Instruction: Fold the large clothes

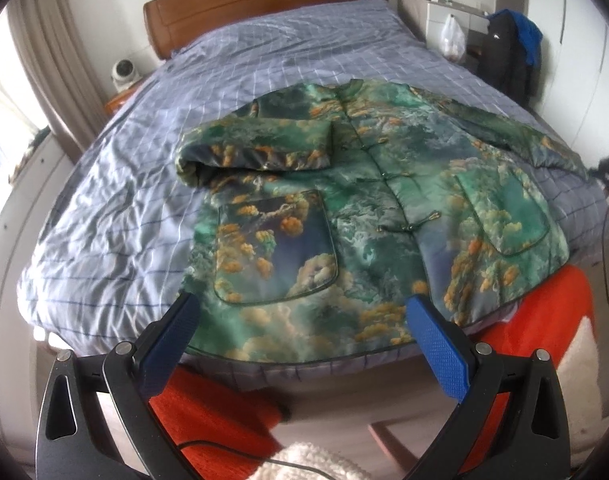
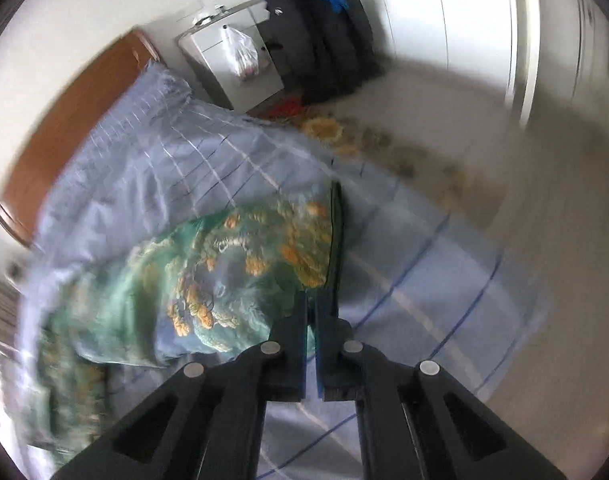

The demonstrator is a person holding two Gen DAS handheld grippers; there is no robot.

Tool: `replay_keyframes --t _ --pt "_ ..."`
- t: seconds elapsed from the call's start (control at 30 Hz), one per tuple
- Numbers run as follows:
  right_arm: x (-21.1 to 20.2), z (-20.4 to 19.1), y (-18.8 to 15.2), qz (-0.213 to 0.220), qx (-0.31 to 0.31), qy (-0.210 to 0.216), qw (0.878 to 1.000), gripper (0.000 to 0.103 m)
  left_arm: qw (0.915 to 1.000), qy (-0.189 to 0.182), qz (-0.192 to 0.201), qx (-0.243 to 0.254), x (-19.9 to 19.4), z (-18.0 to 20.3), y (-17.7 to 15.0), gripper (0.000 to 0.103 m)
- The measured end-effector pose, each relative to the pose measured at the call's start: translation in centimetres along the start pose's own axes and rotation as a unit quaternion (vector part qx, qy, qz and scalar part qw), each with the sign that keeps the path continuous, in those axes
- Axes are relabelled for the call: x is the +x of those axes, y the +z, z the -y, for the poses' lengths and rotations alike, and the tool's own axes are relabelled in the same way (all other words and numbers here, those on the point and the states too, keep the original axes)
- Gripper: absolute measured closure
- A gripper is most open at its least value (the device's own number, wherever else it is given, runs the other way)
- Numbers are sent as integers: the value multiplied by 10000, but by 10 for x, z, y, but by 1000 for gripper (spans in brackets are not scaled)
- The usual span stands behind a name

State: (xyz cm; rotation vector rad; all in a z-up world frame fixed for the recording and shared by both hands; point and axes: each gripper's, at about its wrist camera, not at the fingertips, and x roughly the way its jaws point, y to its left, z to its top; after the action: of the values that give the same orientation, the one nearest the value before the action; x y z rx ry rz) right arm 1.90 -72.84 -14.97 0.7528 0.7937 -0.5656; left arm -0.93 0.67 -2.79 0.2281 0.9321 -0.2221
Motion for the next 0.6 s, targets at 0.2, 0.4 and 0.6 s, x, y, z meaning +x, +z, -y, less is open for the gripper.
replay_keyframes --t 0.2,0.4,0.6 --pt "-14 40 -14 80 1285 1153 9849 35 9997 -162 -61 -197 3 -6 2 0" --pt "6 37 -30 -456 1944 2031 9586 35 9990 -311 -212 -225 11 -2 2 0" --pt "24 32 -22 -186 1964 1301 9717 97 9980 -528 -347 -97 11 3 -3 0"
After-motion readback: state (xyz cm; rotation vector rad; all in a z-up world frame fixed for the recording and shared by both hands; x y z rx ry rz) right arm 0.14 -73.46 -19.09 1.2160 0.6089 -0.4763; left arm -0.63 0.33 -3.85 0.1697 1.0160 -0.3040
